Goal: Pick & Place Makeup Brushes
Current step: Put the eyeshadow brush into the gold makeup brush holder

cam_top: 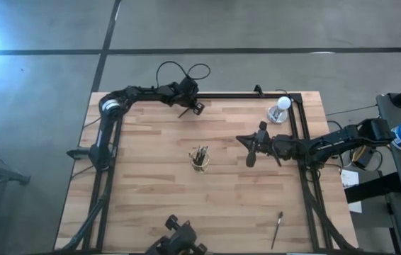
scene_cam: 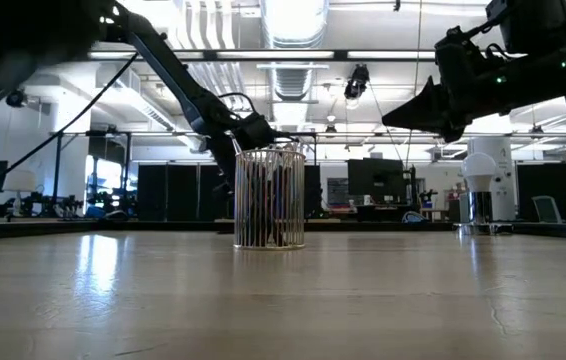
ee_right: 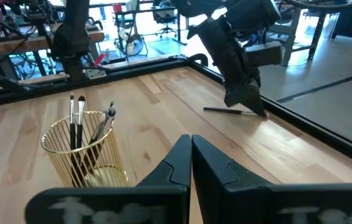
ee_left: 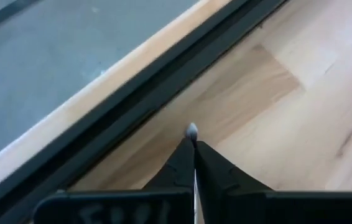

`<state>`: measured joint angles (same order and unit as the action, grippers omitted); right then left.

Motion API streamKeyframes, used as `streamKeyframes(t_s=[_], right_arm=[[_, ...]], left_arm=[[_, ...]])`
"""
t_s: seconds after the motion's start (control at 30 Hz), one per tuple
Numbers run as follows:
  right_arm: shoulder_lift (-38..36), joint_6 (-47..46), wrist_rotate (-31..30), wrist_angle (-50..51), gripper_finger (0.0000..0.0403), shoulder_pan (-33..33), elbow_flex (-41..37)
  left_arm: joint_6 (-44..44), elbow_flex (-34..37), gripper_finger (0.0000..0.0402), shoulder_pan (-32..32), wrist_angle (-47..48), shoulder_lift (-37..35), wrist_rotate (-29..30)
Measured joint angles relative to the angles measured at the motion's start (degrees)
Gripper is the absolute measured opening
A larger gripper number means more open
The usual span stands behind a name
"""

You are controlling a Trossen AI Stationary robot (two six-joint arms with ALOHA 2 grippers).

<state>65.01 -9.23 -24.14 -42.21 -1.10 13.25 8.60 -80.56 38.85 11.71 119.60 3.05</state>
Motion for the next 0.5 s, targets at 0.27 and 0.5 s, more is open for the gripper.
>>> streamKeyframes(t_s=[0.27, 0.5], right_arm=[[0.0, 0.2, 0.0, 0.0, 0.0008, 0.0, -0.6], [0.0, 0.2, 0.0, 0.0, 0.0008, 0.0, -1.0]], left_arm=[[1.5, 7.1, 0.0, -0.5, -9.0, -9.7, -1.3], [6.8, 23.7, 0.0001, -1.5, -31.3, -22.6, -7.4]])
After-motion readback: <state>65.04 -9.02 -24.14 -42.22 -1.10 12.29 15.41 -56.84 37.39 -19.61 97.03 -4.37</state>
